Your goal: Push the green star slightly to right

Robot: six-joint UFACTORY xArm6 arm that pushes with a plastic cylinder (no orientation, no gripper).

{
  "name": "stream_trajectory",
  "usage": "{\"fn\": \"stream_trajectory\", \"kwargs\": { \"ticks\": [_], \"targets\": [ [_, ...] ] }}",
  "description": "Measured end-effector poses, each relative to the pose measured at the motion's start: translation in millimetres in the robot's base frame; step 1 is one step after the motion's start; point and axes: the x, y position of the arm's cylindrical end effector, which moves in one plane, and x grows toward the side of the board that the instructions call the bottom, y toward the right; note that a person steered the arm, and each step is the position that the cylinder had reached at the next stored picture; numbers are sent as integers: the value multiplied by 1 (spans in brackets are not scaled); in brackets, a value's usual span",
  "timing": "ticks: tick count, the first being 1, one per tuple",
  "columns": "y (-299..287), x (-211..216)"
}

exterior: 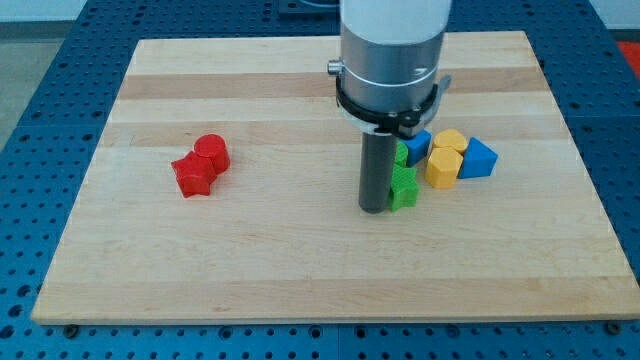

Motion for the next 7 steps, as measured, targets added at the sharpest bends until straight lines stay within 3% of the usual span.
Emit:
{"fn": "stream_trajectory", "kwargs": {
  "ticks": [3,7],
  "targets": [
    [0,9],
    [-59,43]
  ]
}}
